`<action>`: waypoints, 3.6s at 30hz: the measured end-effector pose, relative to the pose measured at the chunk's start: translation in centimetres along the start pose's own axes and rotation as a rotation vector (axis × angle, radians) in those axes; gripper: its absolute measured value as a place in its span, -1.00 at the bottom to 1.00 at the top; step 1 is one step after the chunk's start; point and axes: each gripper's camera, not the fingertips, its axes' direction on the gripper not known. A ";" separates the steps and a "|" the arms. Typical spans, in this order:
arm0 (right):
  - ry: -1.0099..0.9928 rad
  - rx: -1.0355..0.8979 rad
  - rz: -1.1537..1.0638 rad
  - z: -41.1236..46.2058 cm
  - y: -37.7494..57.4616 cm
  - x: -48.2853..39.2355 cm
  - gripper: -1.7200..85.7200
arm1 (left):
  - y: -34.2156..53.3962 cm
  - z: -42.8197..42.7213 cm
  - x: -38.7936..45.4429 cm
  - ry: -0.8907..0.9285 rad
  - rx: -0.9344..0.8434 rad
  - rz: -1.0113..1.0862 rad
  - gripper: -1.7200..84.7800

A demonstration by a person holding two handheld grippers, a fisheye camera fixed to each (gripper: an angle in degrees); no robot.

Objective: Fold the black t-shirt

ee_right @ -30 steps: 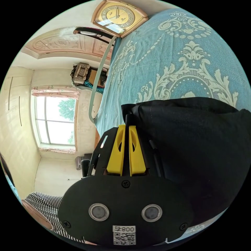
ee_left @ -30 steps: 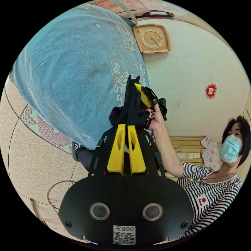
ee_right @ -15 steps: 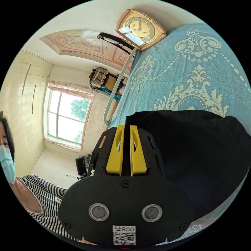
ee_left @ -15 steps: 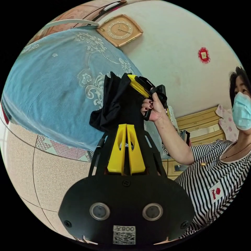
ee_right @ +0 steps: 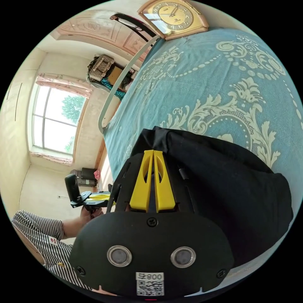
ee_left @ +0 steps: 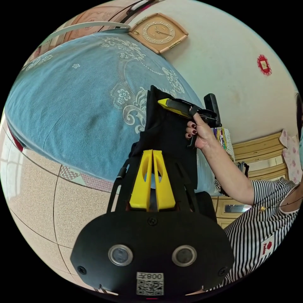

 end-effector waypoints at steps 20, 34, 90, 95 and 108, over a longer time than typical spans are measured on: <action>-0.020 -0.061 0.079 -12.6 23.6 -2.7 -0.96 | 5.1 5.9 3.8 -0.113 -0.067 0.124 -0.96; -0.233 0.087 0.337 -22.8 32.1 0.8 -0.93 | 11.7 11.4 12.3 0.010 -0.187 0.441 -0.90; -0.652 0.172 0.576 -32.4 32.6 -5.5 -0.72 | 17.5 20.3 15.3 -0.082 -0.288 0.724 -0.95; -0.637 0.158 0.581 -31.6 32.5 -7.1 -0.71 | 16.0 19.1 14.8 -0.081 -0.294 0.753 -0.95; -0.674 0.138 0.557 -28.1 31.4 -12.2 -0.88 | 10.9 13.4 8.6 -0.043 -0.272 0.565 -0.93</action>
